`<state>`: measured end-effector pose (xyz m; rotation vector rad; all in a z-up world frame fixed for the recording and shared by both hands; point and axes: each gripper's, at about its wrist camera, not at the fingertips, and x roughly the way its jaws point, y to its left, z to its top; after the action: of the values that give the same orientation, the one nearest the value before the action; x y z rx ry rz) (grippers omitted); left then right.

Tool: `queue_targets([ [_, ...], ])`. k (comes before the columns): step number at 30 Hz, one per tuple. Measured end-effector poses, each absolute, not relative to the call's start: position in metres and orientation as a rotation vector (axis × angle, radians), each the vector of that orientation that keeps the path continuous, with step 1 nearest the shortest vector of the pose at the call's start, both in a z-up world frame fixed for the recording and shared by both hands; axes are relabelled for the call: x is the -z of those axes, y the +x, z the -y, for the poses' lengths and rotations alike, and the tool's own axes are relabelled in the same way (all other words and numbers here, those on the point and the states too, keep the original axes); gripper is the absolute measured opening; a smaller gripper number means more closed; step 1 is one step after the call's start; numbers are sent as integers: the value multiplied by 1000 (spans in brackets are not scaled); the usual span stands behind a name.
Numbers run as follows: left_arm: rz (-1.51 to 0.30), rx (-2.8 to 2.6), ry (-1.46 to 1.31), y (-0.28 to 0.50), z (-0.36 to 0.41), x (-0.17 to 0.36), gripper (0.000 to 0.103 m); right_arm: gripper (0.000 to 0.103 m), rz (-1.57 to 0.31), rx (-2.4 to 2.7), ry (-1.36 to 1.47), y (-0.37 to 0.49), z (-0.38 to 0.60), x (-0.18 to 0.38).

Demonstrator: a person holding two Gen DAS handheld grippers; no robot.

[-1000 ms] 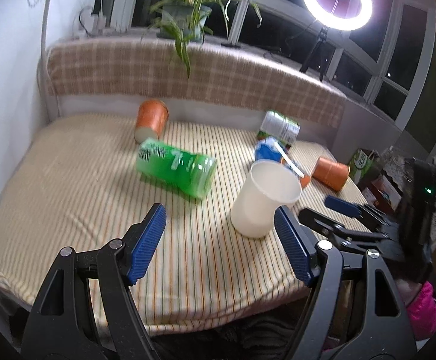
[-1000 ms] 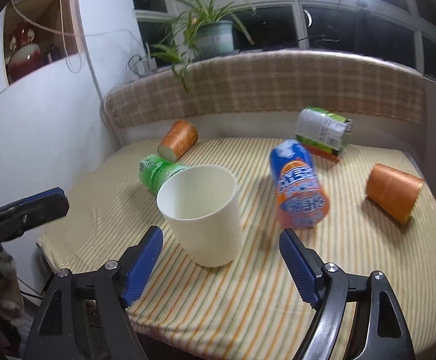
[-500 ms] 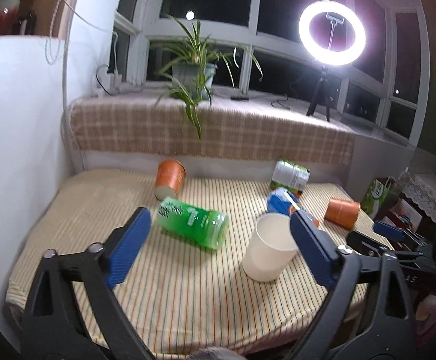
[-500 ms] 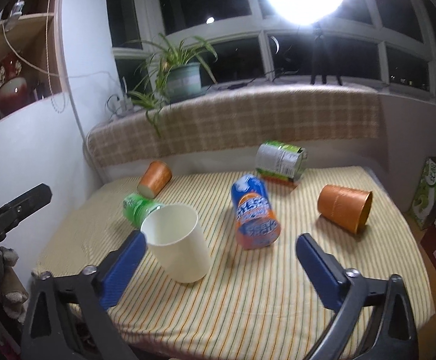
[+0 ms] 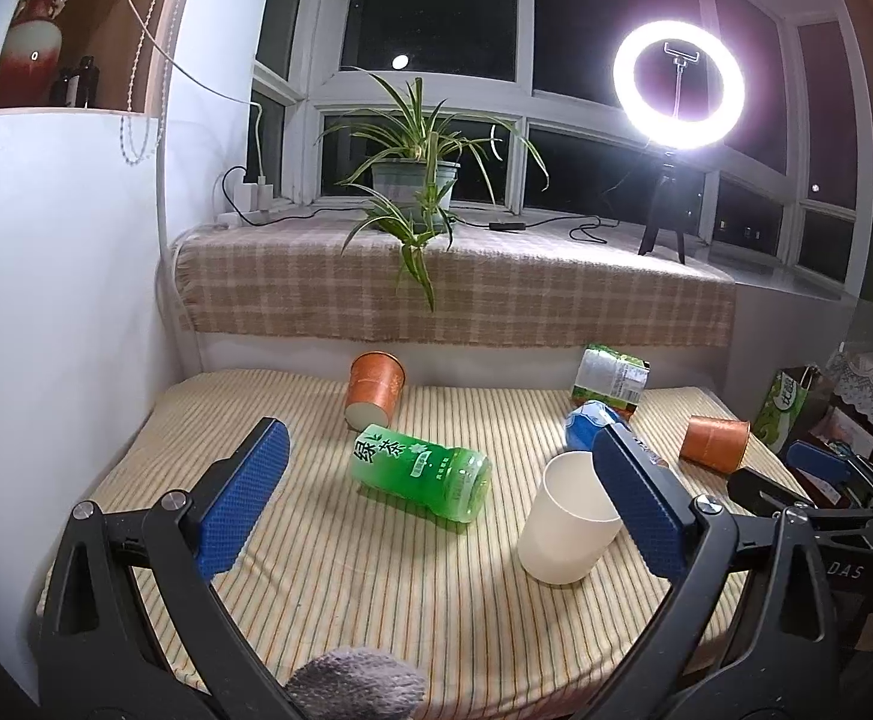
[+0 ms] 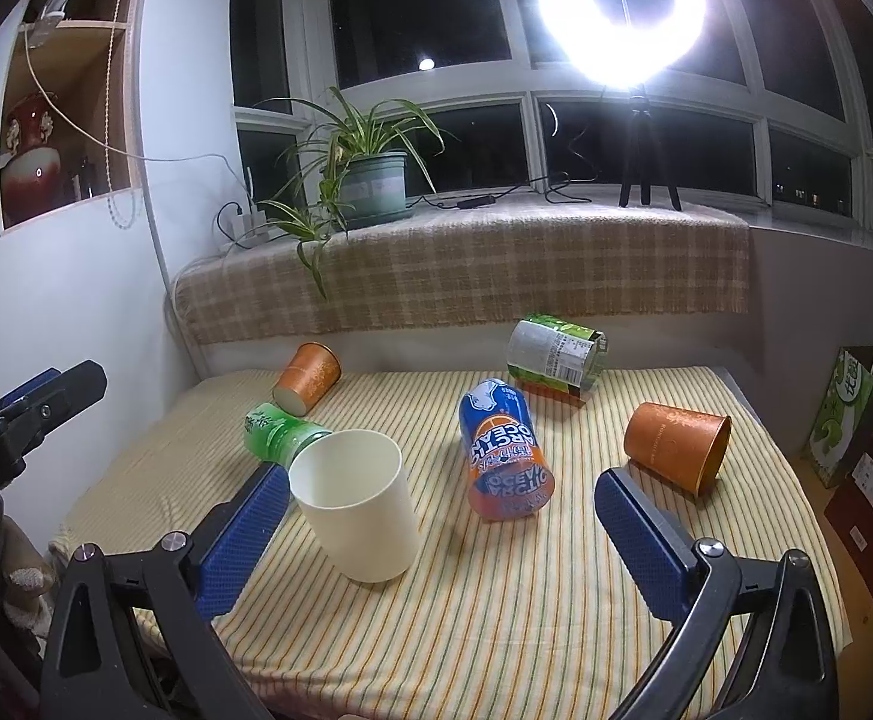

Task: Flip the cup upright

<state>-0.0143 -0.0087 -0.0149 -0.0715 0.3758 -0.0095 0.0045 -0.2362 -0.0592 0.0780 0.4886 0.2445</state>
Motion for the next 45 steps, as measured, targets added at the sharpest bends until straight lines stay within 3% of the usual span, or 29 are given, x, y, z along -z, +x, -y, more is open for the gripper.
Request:
queue_targets([
  [45,-382,2,-88,-13,3,16,103,103,-518,-256,87,9,234,62],
])
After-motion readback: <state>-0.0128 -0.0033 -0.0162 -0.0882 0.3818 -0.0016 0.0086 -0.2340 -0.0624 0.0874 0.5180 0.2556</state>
